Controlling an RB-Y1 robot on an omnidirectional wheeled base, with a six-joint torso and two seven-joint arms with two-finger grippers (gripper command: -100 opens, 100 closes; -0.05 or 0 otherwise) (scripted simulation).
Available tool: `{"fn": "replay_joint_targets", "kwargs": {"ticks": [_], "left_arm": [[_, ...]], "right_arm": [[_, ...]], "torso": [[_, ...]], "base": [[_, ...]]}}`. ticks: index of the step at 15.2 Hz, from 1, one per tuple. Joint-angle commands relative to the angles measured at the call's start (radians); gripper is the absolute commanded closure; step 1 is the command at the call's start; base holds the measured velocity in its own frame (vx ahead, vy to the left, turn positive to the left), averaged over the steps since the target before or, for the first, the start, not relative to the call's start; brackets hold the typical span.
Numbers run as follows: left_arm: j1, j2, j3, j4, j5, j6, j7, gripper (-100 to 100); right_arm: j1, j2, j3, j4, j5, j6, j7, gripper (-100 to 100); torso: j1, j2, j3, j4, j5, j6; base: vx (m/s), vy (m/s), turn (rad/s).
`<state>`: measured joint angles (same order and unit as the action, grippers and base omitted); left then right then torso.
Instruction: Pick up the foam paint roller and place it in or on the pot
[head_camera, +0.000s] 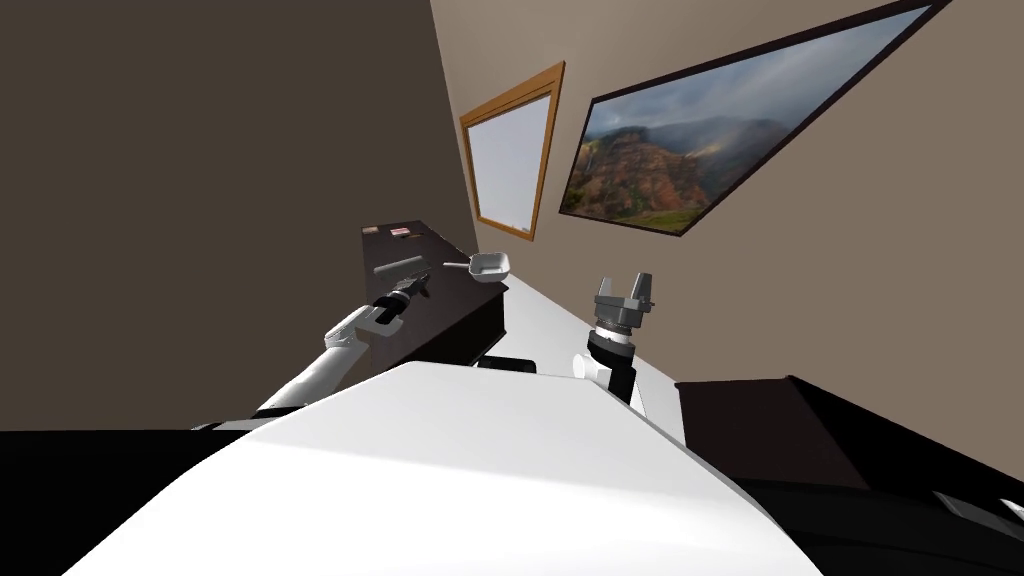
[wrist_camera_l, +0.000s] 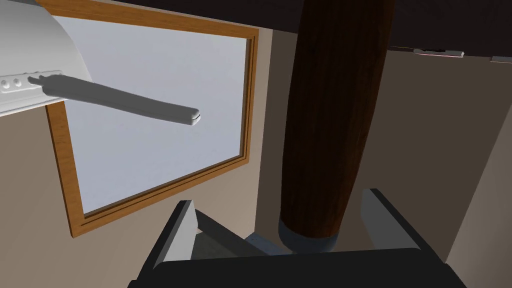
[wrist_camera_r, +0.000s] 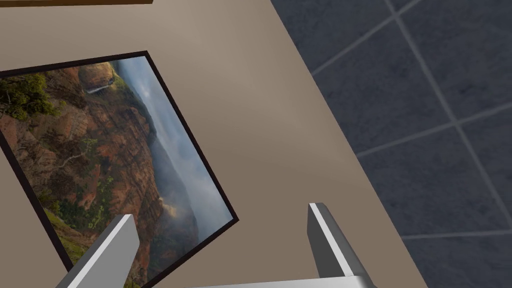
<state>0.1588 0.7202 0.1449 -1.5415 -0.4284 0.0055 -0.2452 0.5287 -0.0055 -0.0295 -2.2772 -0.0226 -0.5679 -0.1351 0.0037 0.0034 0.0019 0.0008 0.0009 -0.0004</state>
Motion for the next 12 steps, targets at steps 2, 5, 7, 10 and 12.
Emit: {"fn": "replay_joint_targets", "kwargs": {"ticks": [2, 5, 7, 10, 12], "left_arm": [[0.000, 0.000, 0.000, 0.000, 0.000, 0.000, 0.000, 100], [0.001, 0.001, 0.000, 0.001, -0.001, 0.001, -0.001, 100], [0.037, 0.008, 0.011, -0.017, 0.005, -0.031, 0.005, 100], [0.049, 0.038, 0.011, -0.044, 0.026, -0.041, 0.024, 100], [0.060, 0.068, 0.008, -0.069, 0.045, -0.048, 0.043, 100]], "right_arm": [[0.000, 0.000, 0.000, 0.000, 0.000, 0.000, 0.000, 0], [0.000, 0.000, 0.000, 0.000, 0.000, 0.000, 0.000, 0], [0.000, 0.000, 0.000, 0.000, 0.000, 0.000, 0.000, 0], [0.000, 0.000, 0.000, 0.000, 0.000, 0.000, 0.000, 0], [0.000, 0.000, 0.000, 0.000, 0.000, 0.000, 0.000, 0]], "torso": [[-0.002, 0.000, 0.000, 0.000, 0.000, 0.000], [-0.004, -0.001, -0.001, 0.000, -0.001, 0.000], [-0.005, -0.001, -0.001, -0.001, -0.001, -0.002], [-0.007, -0.001, -0.001, -0.002, 0.000, -0.002], [-0.009, 0.004, 0.002, 0.000, -0.001, 0.000]], "base": [[-0.006, 0.016, 0.003], [-0.001, 0.002, -0.001], [0.030, -0.048, 0.146], [0.004, -0.059, 0.061], [-0.100, -0.058, -0.132]]}}
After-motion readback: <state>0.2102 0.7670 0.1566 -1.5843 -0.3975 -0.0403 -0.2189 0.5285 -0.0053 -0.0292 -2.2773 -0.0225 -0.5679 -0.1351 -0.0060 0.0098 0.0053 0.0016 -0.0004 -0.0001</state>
